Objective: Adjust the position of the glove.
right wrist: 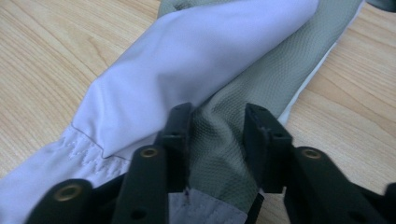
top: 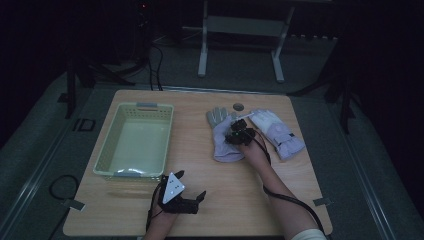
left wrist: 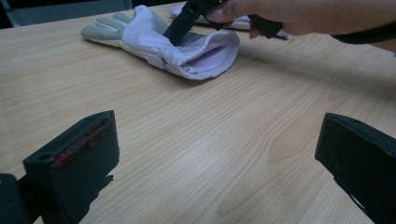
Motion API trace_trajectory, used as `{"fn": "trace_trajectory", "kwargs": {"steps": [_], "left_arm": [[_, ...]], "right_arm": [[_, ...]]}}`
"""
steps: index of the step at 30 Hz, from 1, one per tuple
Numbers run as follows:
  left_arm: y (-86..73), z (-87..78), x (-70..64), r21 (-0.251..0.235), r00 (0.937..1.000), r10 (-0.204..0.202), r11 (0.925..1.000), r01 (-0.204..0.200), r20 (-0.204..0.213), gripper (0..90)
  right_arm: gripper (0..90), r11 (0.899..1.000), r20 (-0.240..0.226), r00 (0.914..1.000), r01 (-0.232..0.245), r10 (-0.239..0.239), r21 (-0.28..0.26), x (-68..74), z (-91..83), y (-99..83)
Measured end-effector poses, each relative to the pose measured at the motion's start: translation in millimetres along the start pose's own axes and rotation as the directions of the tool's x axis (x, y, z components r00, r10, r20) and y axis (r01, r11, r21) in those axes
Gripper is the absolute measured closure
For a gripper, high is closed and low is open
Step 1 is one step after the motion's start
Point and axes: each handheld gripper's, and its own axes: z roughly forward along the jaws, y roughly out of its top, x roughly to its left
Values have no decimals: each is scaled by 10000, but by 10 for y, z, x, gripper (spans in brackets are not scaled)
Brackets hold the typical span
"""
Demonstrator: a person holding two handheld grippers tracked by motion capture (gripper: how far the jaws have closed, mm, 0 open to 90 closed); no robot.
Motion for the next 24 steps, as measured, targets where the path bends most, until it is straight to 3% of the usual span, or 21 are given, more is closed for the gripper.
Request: {"fn": "trace_trajectory", "kwargs": {"steps": [3, 5, 11, 13, 14, 19, 24], "left_arm": [[0, 0, -1, 4, 10000, 0, 10000, 0, -20, 0], [0, 0, 0, 3, 10000, -5, 10000, 5, -23, 0], [-2, -6, 7, -23, 10000, -90, 10000, 90, -14, 0], [-2, -4, 5, -24, 10000, -96, 10000, 96, -6, 0], [-2, -4, 5, -24, 10000, -96, 10000, 96, -6, 0], [0, -2, 2, -14, 10000, -43, 10000, 43, -25, 0], [0, 0, -1, -13, 10000, -22, 10000, 22, -33, 0]], "right_arm": [[818, 10000, 218, 9998, -7, 9, -61, 42, -17, 1], [854, 9998, 207, 9996, -165, 168, -148, 66, -42, 8], [867, 9957, 39, 9987, -496, 501, -784, 122, -214, 24], [869, 9926, -84, 9983, -585, 580, -1065, 156, -382, 38], [869, 9926, -84, 9983, -585, 580, -1065, 156, -382, 38], [869, 9766, -591, 9926, -1153, 1062, -1813, 222, -763, -58], [868, 9678, -709, 9915, -1219, 1087, -2204, 293, -995, -193]]}}
